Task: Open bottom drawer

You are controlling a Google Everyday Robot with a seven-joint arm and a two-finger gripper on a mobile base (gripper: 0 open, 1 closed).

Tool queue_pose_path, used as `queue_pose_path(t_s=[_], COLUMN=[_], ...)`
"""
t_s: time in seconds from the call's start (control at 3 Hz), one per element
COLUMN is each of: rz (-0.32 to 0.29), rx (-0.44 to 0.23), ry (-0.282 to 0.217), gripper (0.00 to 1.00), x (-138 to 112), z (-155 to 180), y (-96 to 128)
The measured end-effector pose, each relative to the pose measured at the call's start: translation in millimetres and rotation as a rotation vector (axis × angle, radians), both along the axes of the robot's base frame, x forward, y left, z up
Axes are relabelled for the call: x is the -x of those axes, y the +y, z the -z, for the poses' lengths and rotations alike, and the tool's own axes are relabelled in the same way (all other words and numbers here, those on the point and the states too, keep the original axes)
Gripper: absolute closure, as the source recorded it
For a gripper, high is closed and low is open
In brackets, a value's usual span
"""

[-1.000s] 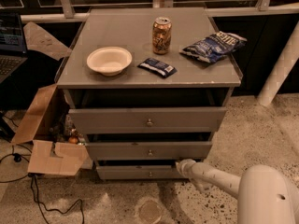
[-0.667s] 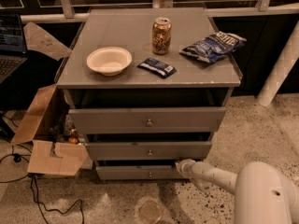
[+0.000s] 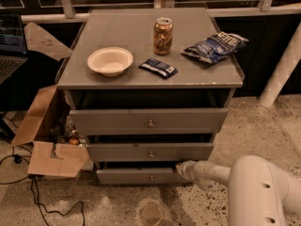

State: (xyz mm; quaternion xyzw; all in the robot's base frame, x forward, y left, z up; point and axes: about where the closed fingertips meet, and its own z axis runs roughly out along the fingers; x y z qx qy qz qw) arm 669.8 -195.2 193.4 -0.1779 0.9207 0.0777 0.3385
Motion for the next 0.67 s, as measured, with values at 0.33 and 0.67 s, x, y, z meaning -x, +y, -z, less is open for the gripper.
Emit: queue_pose_path(t_s=[0.33,0.67], rz=[-0.005,-0.016], rx=[-0.003,-0.018], ry=[0.024,0.089], gripper=[1.0,1.0], x=[4,17], z=[-1,-3], y=[-1,-5])
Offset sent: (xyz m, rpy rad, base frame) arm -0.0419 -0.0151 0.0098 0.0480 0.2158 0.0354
